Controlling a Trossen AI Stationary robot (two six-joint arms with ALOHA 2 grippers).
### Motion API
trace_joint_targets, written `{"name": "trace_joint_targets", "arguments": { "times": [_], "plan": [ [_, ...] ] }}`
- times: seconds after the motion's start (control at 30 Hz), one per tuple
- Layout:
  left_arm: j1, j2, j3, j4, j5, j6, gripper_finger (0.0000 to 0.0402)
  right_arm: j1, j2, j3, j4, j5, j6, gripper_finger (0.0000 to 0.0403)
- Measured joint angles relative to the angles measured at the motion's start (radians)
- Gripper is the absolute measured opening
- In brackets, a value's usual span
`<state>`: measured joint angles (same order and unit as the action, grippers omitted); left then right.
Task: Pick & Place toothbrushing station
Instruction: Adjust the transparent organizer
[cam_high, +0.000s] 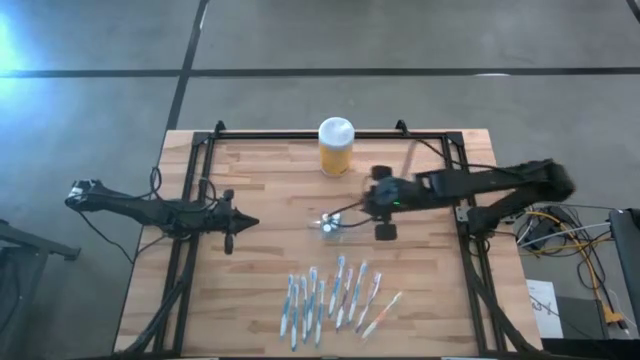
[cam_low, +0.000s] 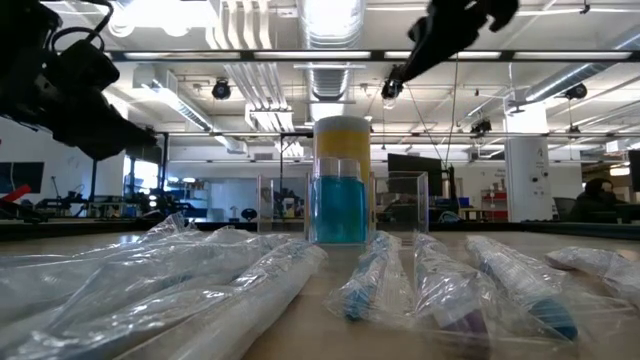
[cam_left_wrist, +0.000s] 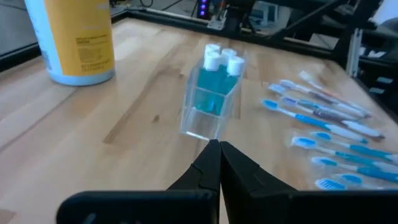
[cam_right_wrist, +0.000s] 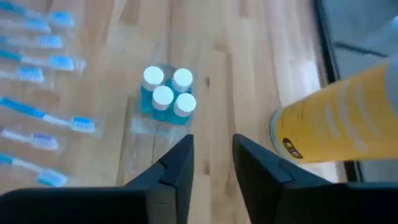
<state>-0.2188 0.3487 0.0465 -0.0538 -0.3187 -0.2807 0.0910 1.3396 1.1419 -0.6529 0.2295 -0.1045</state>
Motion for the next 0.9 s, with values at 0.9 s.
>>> {"name": "trace_joint_targets", "arguments": {
  "times": [0.9],
  "plan": [
    [0.007,0.13,0.013,0.129,-0.093,0.082,0.0023,-0.015,-1.037,-0.95,0.753,-0.039,0.003,0.0008]
  ]
}}
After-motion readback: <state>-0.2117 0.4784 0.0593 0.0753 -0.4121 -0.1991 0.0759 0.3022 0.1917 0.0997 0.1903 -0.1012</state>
